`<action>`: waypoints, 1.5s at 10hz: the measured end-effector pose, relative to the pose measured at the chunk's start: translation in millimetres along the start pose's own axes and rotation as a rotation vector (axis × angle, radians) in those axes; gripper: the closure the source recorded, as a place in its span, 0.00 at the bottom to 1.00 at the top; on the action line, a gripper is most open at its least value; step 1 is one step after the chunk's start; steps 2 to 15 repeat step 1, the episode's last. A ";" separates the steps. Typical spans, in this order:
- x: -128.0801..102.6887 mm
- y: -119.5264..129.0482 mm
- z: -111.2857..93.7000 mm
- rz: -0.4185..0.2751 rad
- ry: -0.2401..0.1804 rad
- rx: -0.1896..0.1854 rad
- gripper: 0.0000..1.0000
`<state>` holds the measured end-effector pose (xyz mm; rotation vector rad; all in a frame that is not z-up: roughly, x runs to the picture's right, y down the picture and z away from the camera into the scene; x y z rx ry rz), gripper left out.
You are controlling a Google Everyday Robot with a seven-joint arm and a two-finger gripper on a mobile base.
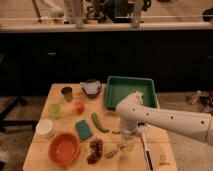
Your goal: Place fork in table surface
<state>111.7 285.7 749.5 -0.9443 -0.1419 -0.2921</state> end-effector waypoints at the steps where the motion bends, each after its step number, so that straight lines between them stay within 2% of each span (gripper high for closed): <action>1: 0.1 0.1 0.0 0.000 0.000 0.000 0.20; 15: 0.1 0.1 0.0 0.000 0.000 0.000 0.20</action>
